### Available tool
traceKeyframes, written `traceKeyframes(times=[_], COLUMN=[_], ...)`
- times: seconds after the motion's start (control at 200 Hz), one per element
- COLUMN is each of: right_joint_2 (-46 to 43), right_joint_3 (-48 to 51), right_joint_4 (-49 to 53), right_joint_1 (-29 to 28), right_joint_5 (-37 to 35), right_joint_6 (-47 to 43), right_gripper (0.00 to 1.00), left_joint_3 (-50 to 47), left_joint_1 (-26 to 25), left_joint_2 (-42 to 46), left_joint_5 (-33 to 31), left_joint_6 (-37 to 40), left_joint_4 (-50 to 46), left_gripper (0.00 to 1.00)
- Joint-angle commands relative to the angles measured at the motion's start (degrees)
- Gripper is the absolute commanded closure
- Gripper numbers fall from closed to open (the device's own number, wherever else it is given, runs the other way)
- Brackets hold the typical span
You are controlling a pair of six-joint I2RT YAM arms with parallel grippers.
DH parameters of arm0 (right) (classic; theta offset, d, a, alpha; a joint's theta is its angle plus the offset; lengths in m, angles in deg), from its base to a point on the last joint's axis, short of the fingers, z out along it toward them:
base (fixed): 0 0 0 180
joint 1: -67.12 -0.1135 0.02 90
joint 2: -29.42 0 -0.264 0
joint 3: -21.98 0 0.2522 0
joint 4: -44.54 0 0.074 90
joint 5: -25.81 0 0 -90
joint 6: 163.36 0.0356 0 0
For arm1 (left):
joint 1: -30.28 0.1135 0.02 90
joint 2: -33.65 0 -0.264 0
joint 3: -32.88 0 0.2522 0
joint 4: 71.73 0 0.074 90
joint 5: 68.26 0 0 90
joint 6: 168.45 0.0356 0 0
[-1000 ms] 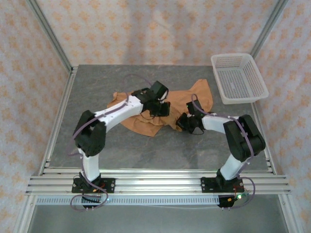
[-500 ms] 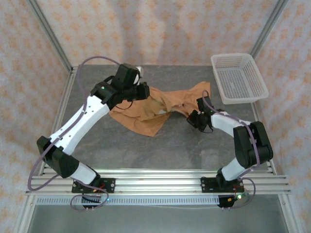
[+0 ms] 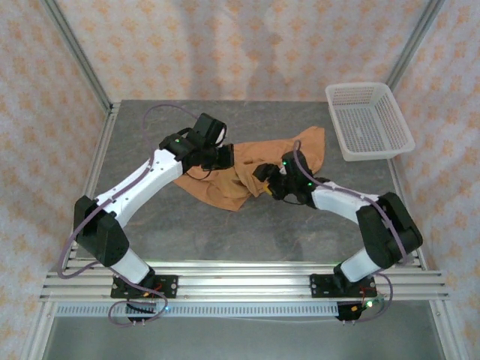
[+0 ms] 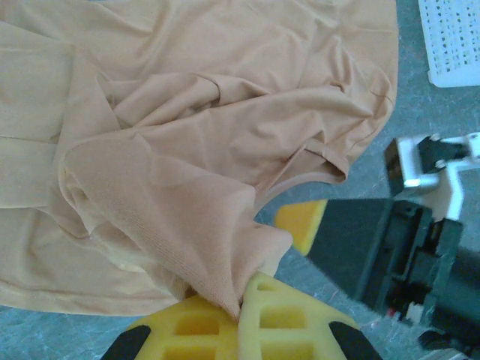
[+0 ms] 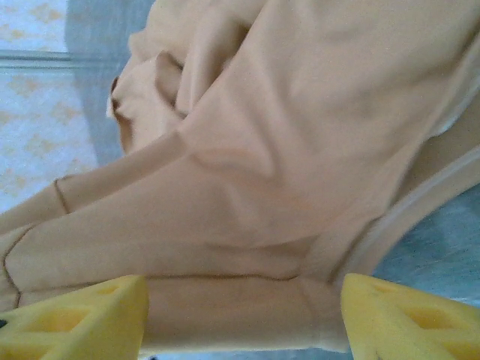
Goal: Fold the inside-out t-shirt
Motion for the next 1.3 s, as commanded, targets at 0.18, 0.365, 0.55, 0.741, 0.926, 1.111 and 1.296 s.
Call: traceKeyframes(times=[0.18,0.365,0.55,0.741,0.926,1.111,1.296], right_joint_2=[8.05,15.54,11.48,-3.65,-15.98,-17.0,-16.64], right_joint_3=[6.68,2.98,3.84,7.76,4.43,2.91,4.15], right_joint_4=[-27.73,-34.68,-25.86,-6.93,14.16,20.5,23.32], right_joint_1=[-4.14,-4.14,-2.69,7.39,16.97,20.42,20.48], right_joint_5=[-9.35,-14.07,-15.28,-15.51,-18.12,-18.18,-19.81], right_joint_6=[24.76,30.26,27.27,14.71,-1.09,-8.03,-11.14], right_gripper=[0.26,0.81,1.0,1.0,1.0,1.0,0.87], left_joint_3=[0.31,-1.23,-1.46,2.73,14.24,11.34,5.19], left_joint_1=[-0.36,-0.32,-0.05,0.89,0.94,0.65,-1.1], left_joint_2=[0.7,1.55,1.85,2.26,2.1,3.61,-1.81], left_joint_5=[-0.21,0.13,-0.17,-2.25,-11.67,-15.23,-5.79], left_joint_6=[-0.61,-1.46,-1.22,0.5,5.79,6.02,3.42], left_joint_4=[1.81,2.98,2.42,-2.13,-12.22,-9.55,-3.22], left_gripper=[0.97,0.99,0.99,0.93,0.74,0.67,0.66])
